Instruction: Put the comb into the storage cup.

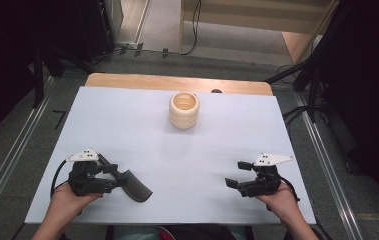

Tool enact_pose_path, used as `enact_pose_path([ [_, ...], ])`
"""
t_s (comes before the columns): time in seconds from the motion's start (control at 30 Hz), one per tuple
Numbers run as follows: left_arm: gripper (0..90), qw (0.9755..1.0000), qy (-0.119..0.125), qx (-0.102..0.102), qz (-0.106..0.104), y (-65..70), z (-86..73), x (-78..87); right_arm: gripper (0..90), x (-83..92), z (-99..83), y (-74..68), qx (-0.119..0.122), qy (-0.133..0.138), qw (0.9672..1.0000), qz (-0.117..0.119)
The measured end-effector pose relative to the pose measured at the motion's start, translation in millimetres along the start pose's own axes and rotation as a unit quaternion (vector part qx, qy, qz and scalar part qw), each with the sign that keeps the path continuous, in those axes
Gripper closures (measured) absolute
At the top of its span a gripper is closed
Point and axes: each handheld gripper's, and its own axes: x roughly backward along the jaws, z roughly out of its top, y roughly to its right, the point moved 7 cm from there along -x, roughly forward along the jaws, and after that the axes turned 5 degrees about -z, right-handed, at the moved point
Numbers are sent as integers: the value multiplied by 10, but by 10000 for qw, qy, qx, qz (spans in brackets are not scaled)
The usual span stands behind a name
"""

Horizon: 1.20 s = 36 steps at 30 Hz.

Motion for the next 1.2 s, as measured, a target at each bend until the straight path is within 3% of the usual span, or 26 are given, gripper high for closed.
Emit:
enact_pose_path([
  [1.2,266,10000,-42,-57,-22,-3,4,-11,136,-9,-31,-4,-81,-69,9999,62],
])
